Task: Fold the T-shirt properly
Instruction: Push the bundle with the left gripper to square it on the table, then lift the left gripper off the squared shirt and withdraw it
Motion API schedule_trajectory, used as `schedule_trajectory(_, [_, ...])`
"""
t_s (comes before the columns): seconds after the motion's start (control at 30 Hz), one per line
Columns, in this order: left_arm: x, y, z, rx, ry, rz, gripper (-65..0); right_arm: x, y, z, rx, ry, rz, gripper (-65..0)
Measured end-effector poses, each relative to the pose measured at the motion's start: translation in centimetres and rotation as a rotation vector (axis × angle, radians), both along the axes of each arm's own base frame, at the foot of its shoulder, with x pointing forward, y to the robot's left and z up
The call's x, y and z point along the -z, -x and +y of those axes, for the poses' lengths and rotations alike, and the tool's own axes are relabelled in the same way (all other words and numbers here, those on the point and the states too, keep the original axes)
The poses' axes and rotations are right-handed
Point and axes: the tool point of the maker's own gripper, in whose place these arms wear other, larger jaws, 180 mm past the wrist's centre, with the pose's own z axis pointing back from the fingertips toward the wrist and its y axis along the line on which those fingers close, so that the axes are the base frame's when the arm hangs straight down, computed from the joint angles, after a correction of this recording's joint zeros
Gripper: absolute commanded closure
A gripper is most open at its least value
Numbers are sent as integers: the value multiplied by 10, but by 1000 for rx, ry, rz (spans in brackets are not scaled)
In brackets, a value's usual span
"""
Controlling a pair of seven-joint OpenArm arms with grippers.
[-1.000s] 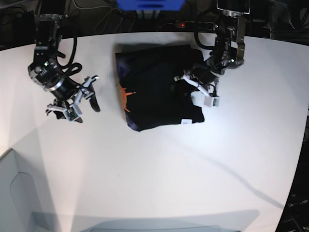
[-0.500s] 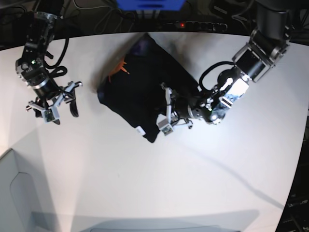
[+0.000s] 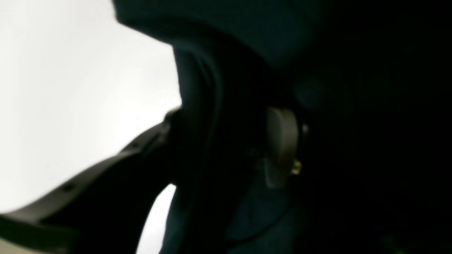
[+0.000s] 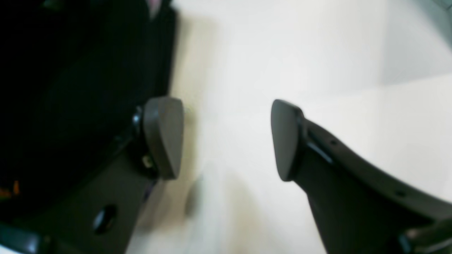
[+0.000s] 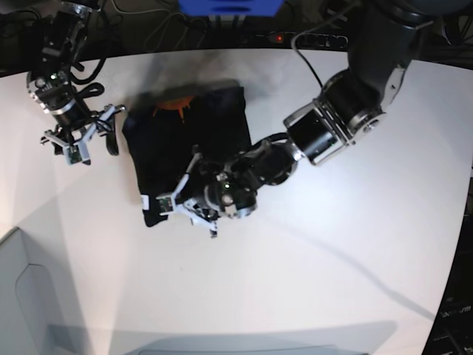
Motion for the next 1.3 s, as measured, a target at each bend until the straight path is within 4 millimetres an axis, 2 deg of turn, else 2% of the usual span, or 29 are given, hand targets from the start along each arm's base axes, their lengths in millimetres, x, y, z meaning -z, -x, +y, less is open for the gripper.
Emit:
schedule_trajectory(0.13, [-8,-1,-15,26,-9,-34,-327,-2,-1,0,0,0,-8,-403])
schedule_trajectory(0.27, [-18,-12,-12,25,-16,-63,-327,0,1,0,-1,2,1,-403])
schedule_trajectory(0.33, [-33,-22,-10,30,-11,-105,-327,-3,2,0,-3,10,-3,-403])
schedule_trajectory(0.4, [-60,-37,-6,-10,59,-147,-327,-13,0,1,-7,22,-31,-402])
schedule_trajectory(0.53, [-106,-70,14,-123,163,-220,-327,-30,-7,10,-3,7,-88,-399])
schedule_trajectory(0.67, [-128,-76,37,-207,264,-244,-327,-47,-9,15,0,9,-137,-390])
schedule_trajectory(0.77, [-138,-77,84,-316,313,-278,-327,-50,-8,19,3,7,-146,-331])
schedule_trajectory(0.83, [-139,-76,133,-424,324,-307,-327,-50,-5,24,17,-14,-148,-259])
schedule_trajectory(0.93, [-121,-60,211,-626,297,-301,-327,-40,8,37,25,-62,-117,-119])
schedule_trajectory(1.03, [-103,-32,269,-786,293,-282,-327,-35,14,48,50,-107,-102,-2])
schedule_trajectory(1.17, [-85,-2,323,-948,260,-260,-327,-29,20,49,55,-116,-82,0])
schedule_trajectory(1.23, [-80,10,337,-989,256,-252,-327,-24,23,50,57,-125,-70,0])
schedule_trajectory(1.3, [-71,21,344,-1015,239,-231,-327,-10,26,50,64,-146,-33,0])
